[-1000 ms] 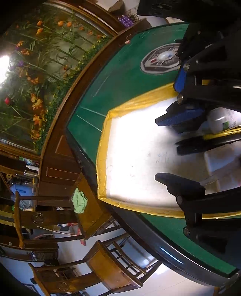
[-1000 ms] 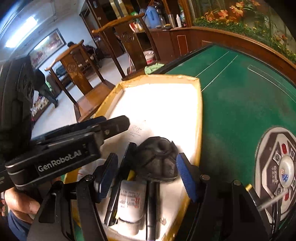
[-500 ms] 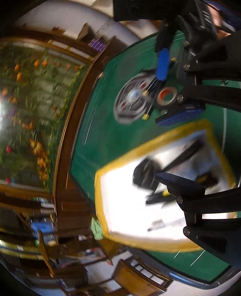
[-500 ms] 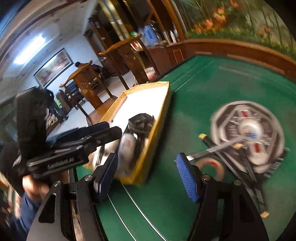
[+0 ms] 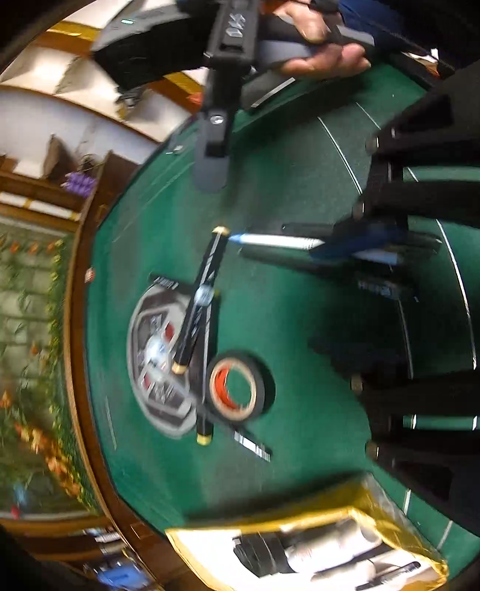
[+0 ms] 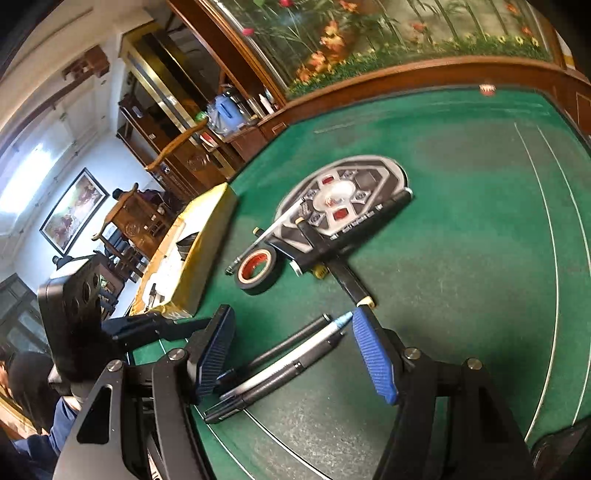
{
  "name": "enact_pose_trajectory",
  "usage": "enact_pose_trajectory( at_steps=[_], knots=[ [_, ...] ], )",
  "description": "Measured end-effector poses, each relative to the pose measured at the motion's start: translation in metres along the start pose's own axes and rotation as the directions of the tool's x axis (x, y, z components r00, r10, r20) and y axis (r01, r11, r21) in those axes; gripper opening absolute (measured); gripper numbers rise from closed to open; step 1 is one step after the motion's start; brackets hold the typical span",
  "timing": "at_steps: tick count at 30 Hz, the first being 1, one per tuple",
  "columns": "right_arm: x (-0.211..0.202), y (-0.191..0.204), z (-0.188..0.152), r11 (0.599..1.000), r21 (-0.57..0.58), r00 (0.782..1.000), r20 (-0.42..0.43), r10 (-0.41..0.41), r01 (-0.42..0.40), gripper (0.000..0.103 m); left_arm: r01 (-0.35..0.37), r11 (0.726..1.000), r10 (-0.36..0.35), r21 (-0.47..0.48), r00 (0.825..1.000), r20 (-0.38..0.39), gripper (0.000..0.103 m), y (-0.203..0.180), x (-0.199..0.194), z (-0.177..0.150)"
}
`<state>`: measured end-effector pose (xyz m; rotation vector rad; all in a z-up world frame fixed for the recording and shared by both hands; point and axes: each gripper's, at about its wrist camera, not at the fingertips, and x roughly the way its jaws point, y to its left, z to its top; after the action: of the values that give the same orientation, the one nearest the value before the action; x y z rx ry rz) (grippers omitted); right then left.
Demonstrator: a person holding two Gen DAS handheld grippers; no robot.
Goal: Organize rigid objects
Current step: 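Move both tools back to the pens on the table, then grasp the black TEST-labelled pen with the left tool while the right tool grasps a silver pen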
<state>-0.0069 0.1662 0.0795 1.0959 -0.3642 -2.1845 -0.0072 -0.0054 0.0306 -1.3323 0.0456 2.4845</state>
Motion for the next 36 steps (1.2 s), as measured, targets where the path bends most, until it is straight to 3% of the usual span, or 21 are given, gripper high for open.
enact_pose_trajectory(
  at_steps=[3, 6, 9, 10, 13, 15, 19, 24, 25, 27, 30, 31, 33, 36],
  knots=[
    [0.002, -0.002, -0.003, 1.000, 0.015, 1.000, -0.018, 0.018, -0.017, 0.066, -0.037, 0.998, 0.038, 0.045, 0.999, -0.034, 0.022, -0.012, 0.013, 0.001],
    [0.003, -0.006, -0.008, 1.000, 0.016, 0.999, -0.044, 0.013, -0.013, 0.066, -0.026, 0.999, 0.028, 0.043, 0.998, -0.047, 0.014, -0.012, 0.019, 0.003],
    [0.008, -0.003, -0.011, 1.000, -0.005, 0.996, -0.082, -0.029, 0.029, 0.064, -0.047, 0.996, 0.051, 0.079, 0.998, -0.046, 0.012, -0.016, 0.022, 0.004],
    [0.011, -0.003, -0.012, 0.999, -0.013, 0.994, -0.096, -0.044, 0.042, 0.059, -0.053, 0.996, 0.056, 0.074, 0.997, -0.043, 0.010, -0.015, 0.022, 0.004],
    [0.022, -0.002, -0.018, 0.993, -0.049, 0.982, -0.150, -0.114, 0.108, 0.048, -0.129, 0.991, 0.130, 0.030, 0.991, -0.029, 0.008, -0.008, 0.021, 0.005],
    [0.030, 0.003, -0.023, 0.989, -0.085, 0.973, -0.187, -0.135, 0.121, 0.046, -0.165, 0.986, 0.164, -0.021, 0.986, -0.031, 0.008, 0.001, 0.016, 0.000],
    [0.043, 0.025, -0.036, 0.976, -0.186, 0.963, -0.220, -0.155, 0.114, 0.047, -0.166, 0.982, 0.165, -0.093, 0.986, -0.021, 0.008, 0.014, 0.001, -0.020],
    [0.069, 0.056, -0.039, 0.933, -0.335, 0.956, -0.209, -0.207, 0.128, 0.044, -0.149, 0.977, 0.149, -0.156, 0.989, -0.009, 0.008, 0.021, -0.016, -0.044],
    [0.076, 0.063, -0.038, 0.914, -0.384, 0.954, -0.200, -0.224, 0.134, 0.034, -0.145, 0.975, 0.146, -0.167, 0.989, -0.007, 0.008, 0.022, -0.017, -0.045],
    [0.089, 0.073, -0.037, 0.870, -0.468, 0.950, -0.171, -0.261, 0.155, 0.027, -0.135, 0.974, 0.138, -0.181, 0.990, 0.000, 0.008, 0.024, -0.019, -0.048],
    [0.099, 0.077, -0.034, 0.790, -0.577, 0.943, -0.094, -0.319, 0.209, 0.027, -0.140, 0.971, 0.142, -0.194, 0.990, -0.001, 0.008, 0.024, -0.021, -0.051],
    [0.097, 0.074, -0.031, 0.799, -0.566, 0.941, -0.111, -0.318, 0.203, 0.027, -0.142, 0.970, 0.145, -0.197, 0.989, 0.000, 0.008, 0.023, -0.021, -0.052],
    [0.085, 0.067, -0.026, 0.844, -0.516, 0.958, -0.140, -0.250, 0.145, 0.027, -0.144, 0.967, 0.148, -0.208, 0.989, 0.003, 0.008, 0.022, -0.021, -0.052],
    [0.071, 0.055, -0.026, 0.882, -0.459, 0.967, -0.159, -0.199, 0.106, 0.039, -0.149, 0.964, 0.153, -0.218, 0.988, 0.000, 0.009, 0.022, -0.020, -0.051]
  ],
)
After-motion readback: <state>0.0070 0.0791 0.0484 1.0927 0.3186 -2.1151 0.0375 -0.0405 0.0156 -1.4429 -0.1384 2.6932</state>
